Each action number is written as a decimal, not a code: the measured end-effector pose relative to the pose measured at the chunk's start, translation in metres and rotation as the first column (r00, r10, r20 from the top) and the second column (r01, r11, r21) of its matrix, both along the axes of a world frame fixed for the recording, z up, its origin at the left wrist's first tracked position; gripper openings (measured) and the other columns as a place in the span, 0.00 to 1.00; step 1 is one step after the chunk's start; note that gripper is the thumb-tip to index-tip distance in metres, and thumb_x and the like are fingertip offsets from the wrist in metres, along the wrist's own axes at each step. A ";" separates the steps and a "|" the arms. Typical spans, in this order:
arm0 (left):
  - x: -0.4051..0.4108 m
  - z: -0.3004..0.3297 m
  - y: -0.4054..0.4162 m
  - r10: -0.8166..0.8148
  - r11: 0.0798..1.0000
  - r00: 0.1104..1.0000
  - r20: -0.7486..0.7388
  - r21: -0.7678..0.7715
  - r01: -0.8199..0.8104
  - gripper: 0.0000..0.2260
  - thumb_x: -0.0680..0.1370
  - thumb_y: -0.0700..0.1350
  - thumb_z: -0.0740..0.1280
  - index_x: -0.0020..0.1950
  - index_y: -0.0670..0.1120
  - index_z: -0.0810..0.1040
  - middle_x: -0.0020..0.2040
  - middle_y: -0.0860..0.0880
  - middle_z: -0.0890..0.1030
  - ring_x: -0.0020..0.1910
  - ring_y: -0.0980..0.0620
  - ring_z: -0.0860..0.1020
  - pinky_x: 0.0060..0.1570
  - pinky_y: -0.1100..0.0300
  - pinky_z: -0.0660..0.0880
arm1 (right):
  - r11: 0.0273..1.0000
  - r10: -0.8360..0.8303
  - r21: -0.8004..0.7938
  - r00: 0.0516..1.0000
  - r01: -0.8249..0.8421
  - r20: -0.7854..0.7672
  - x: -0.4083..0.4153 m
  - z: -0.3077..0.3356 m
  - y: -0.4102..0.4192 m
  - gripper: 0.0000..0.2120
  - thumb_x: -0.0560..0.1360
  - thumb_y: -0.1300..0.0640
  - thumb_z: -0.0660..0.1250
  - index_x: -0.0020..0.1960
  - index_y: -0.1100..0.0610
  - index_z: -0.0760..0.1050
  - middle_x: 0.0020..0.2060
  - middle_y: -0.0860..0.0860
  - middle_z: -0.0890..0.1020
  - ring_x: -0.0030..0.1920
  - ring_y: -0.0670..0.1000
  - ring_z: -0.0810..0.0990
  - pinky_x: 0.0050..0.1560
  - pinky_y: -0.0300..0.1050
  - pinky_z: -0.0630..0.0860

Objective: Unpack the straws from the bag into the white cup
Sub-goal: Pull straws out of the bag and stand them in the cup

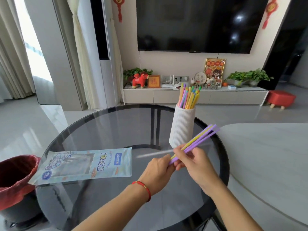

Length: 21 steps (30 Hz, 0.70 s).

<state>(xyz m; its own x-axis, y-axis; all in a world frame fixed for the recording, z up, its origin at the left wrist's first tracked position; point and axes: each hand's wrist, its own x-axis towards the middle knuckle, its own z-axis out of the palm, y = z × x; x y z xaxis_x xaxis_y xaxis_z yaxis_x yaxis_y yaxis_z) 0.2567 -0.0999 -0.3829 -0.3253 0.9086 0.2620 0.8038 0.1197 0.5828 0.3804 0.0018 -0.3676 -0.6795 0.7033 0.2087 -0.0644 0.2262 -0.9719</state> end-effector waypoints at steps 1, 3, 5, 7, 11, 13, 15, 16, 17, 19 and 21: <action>0.002 -0.001 0.000 -0.025 1.000 0.998 0.055 0.005 0.024 0.11 0.81 0.50 0.61 0.47 0.43 0.71 0.39 0.47 0.78 0.37 0.45 0.72 0.42 0.48 0.73 | 0.996 -0.027 0.088 0.998 0.021 0.065 -0.001 0.006 0.002 0.10 0.82 0.53 0.71 0.47 0.59 0.83 0.35 0.54 0.88 0.36 0.53 0.87 0.43 0.44 0.84; -0.001 -0.002 -0.002 -0.050 0.998 0.997 0.060 -0.023 0.052 0.13 0.78 0.51 0.66 0.57 0.45 0.71 0.51 0.49 0.78 0.49 0.50 0.75 0.51 0.55 0.72 | 0.956 -0.097 0.293 0.973 0.032 0.210 0.002 0.021 0.010 0.12 0.82 0.49 0.69 0.44 0.55 0.82 0.33 0.48 0.87 0.34 0.48 0.87 0.40 0.35 0.82; -0.012 -0.001 -0.005 -0.037 0.999 0.999 0.015 -0.037 0.037 0.26 0.75 0.49 0.68 0.71 0.47 0.65 0.64 0.49 0.73 0.64 0.52 0.70 0.65 0.61 0.66 | 0.889 -0.197 0.457 0.930 0.036 0.310 0.006 0.035 0.021 0.14 0.82 0.48 0.68 0.42 0.54 0.81 0.31 0.47 0.85 0.33 0.44 0.85 0.35 0.31 0.78; -0.025 0.004 -0.009 0.011 1.000 1.000 0.018 0.022 -0.012 0.28 0.74 0.47 0.68 0.73 0.49 0.64 0.65 0.50 0.71 0.66 0.52 0.68 0.67 0.61 0.64 | 0.843 -0.240 0.538 0.887 -0.011 0.395 0.006 0.042 0.030 0.13 0.83 0.49 0.68 0.43 0.55 0.80 0.33 0.47 0.84 0.32 0.44 0.85 0.33 0.34 0.79; -0.042 0.008 -0.013 0.077 0.995 0.997 0.010 0.055 -0.078 0.24 0.75 0.45 0.67 0.70 0.51 0.65 0.62 0.50 0.73 0.64 0.52 0.69 0.64 0.61 0.65 | 0.817 -0.200 0.552 0.814 -0.169 0.546 0.003 0.042 0.034 0.13 0.84 0.49 0.67 0.42 0.53 0.77 0.36 0.45 0.83 0.32 0.41 0.85 0.33 0.32 0.78; -0.047 0.008 -0.013 0.085 0.994 0.996 0.009 0.070 -0.086 0.24 0.75 0.45 0.67 0.70 0.51 0.66 0.62 0.51 0.73 0.63 0.52 0.68 0.65 0.60 0.65 | 0.809 -0.244 0.583 0.859 -0.076 0.450 0.000 0.057 0.044 0.13 0.83 0.50 0.68 0.42 0.54 0.80 0.33 0.47 0.85 0.30 0.43 0.85 0.39 0.39 0.81; -0.049 0.009 -0.014 0.089 0.992 0.996 0.012 0.088 -0.090 0.23 0.75 0.44 0.67 0.69 0.52 0.66 0.61 0.51 0.73 0.63 0.52 0.68 0.64 0.60 0.66 | 0.784 -0.316 0.609 0.921 0.119 0.228 -0.003 0.083 0.059 0.11 0.83 0.52 0.69 0.43 0.53 0.82 0.31 0.48 0.86 0.31 0.43 0.86 0.44 0.46 0.84; -0.050 0.009 -0.014 0.090 0.991 0.996 0.012 0.097 -0.091 0.23 0.75 0.44 0.67 0.69 0.52 0.66 0.61 0.51 0.73 0.63 0.52 0.69 0.64 0.60 0.66 | 0.768 -0.350 0.602 0.931 0.219 0.108 -0.005 0.099 0.067 0.10 0.82 0.52 0.69 0.43 0.52 0.82 0.31 0.48 0.86 0.31 0.43 0.86 0.44 0.45 0.84; -0.050 0.009 -0.014 0.091 0.991 0.996 0.012 0.100 -0.091 0.23 0.75 0.45 0.67 0.69 0.52 0.66 0.61 0.51 0.73 0.62 0.53 0.69 0.64 0.60 0.66 | 0.756 -0.371 0.582 0.928 0.300 0.004 -0.007 0.114 0.074 0.10 0.82 0.52 0.69 0.43 0.50 0.82 0.30 0.48 0.87 0.31 0.43 0.86 0.42 0.43 0.84; -0.049 0.009 -0.016 0.088 0.990 0.996 0.013 0.106 -0.089 0.23 0.76 0.45 0.66 0.69 0.53 0.65 0.62 0.52 0.72 0.62 0.54 0.68 0.64 0.61 0.66 | 0.741 -0.392 0.546 0.912 0.390 -0.119 -0.012 0.139 0.087 0.08 0.83 0.53 0.69 0.45 0.51 0.82 0.31 0.48 0.87 0.30 0.44 0.87 0.41 0.40 0.85; -0.050 0.007 -0.019 0.085 0.990 0.996 0.017 0.111 -0.086 0.24 0.76 0.45 0.66 0.70 0.54 0.64 0.62 0.53 0.72 0.62 0.55 0.68 0.63 0.63 0.65 | 0.720 -0.410 0.557 0.902 0.414 -0.140 -0.019 0.155 0.096 0.08 0.83 0.53 0.68 0.48 0.55 0.82 0.34 0.49 0.86 0.30 0.44 0.87 0.39 0.40 0.85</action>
<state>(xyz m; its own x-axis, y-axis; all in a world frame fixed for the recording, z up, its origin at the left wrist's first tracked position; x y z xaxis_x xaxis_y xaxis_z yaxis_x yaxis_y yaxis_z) 0.2067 -0.1185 -0.3758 -0.4045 0.8427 0.3553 0.7861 0.1219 0.6059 0.3617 0.0977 -0.2125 -0.3483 0.6681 0.6575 0.1593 0.7335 -0.6608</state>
